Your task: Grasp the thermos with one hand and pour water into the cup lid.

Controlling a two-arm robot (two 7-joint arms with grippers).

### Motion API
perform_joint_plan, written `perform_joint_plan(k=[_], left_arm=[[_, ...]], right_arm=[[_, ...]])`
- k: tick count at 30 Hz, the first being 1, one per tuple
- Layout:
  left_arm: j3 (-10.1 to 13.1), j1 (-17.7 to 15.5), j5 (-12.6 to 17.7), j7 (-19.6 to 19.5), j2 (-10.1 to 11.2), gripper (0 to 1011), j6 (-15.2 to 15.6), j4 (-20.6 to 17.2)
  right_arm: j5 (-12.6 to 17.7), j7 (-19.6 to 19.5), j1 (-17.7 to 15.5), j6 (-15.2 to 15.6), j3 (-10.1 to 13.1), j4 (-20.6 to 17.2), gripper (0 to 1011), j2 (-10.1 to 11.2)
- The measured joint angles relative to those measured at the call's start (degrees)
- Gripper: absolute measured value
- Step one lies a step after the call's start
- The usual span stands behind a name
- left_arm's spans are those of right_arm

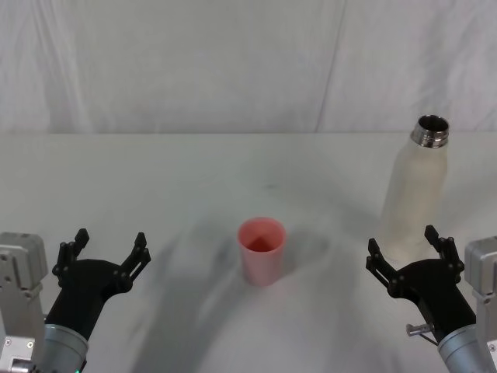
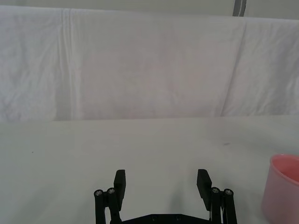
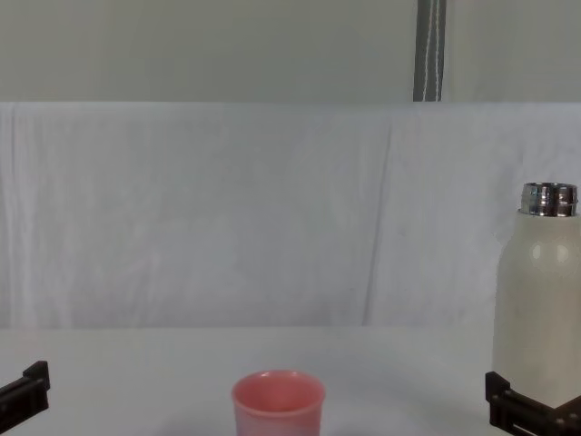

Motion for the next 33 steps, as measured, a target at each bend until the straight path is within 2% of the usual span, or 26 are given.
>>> perform_joint_plan(k=[33], left_arm=[[0.0,0.0,0.0,0.0,0.0,1001,0.0,0.0]], right_arm=[[0.0,0.0,0.0,0.0,0.0,0.0,1001,0.0]])
